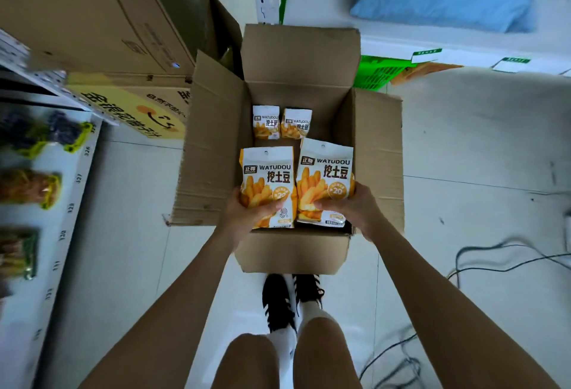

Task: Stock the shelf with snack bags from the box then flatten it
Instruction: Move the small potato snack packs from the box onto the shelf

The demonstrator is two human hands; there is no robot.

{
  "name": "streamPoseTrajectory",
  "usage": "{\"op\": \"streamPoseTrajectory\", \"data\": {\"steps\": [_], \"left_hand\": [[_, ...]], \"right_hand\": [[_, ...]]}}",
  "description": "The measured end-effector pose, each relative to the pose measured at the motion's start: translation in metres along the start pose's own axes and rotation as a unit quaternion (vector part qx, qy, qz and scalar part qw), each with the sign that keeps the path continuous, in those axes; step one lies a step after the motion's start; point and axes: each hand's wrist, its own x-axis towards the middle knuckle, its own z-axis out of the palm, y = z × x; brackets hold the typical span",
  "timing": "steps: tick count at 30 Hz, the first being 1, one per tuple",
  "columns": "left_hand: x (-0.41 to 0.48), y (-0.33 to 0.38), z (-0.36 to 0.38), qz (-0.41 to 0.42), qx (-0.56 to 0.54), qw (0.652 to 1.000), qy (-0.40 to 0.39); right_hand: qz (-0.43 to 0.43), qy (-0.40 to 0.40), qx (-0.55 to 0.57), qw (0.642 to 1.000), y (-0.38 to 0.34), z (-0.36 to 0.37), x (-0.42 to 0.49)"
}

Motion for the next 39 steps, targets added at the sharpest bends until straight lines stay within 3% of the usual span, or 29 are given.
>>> {"op": "streamPoseTrajectory", "data": {"steps": [9, 22, 30, 39], "left_hand": [[-0.129, 0.037, -0.017, 0.047, -0.011, 0.999, -0.010], [-0.303, 0.009, -0.025, 0.030, -0.074, 0.991, 0.109], [-0.400, -0.041, -0.076, 0.045, -0.132, 0.974, 0.177], [-0.516, -0.098, -0.154, 0.067, -0.219, 0.932, 0.281]], "right_hand": [[-0.020, 0.010, 0.051, 0.998, -0.039, -0.006, -0.130], [-0.087, -0.063, 0.015, 0.994, -0.062, -0.013, -0.277], [-0.123, -0.127, -0.035, 0.984, -0.053, 0.040, -0.348], [-0.150, -0.264, -0.067, 0.950, -0.051, 0.150, -0.430]]}}
